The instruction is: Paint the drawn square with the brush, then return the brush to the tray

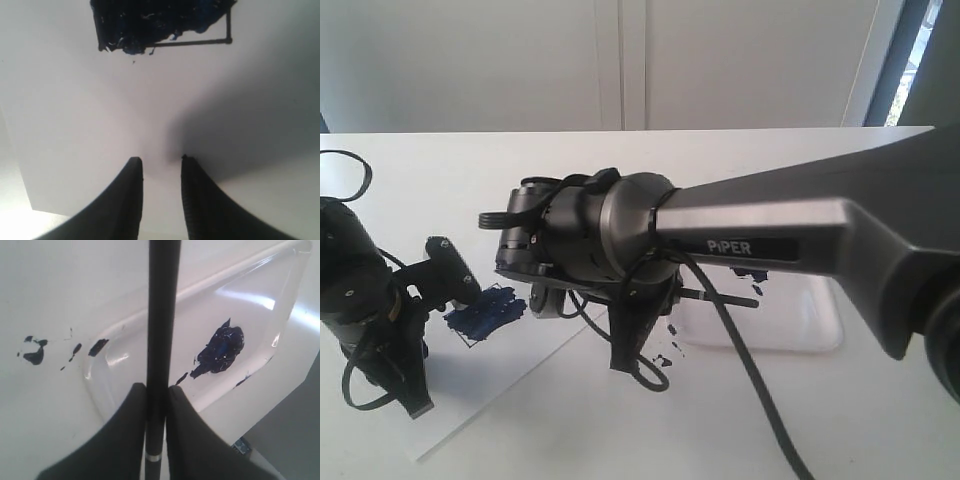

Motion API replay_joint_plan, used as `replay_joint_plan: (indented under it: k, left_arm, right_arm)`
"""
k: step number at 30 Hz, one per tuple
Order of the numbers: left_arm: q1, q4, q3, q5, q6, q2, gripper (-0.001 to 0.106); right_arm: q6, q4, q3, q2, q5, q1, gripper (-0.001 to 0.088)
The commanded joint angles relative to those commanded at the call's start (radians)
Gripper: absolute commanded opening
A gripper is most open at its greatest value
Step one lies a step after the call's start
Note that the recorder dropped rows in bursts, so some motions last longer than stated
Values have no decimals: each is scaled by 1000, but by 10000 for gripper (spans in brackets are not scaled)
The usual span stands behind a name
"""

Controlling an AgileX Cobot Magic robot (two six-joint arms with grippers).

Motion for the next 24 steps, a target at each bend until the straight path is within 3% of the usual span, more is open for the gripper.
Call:
replay_joint_plan:
  k: [7,12,16,24]
  left_arm:
    - [0,-2,-10,11,-33,-37,344]
    - [0,1,-50,85,-73,-148,344]
    - [0,1,-74,123,-100,-255,339]
    - [0,-45,-93,208,-205,-490,123]
  right_arm:
    - [30,53,0,-95,0,-59,0]
    - [30,223,2,-214,-3,-139,0]
    - [30,276,15,-306,-40,-184,0]
    - [19,274,176,-517,-14,-281,0]
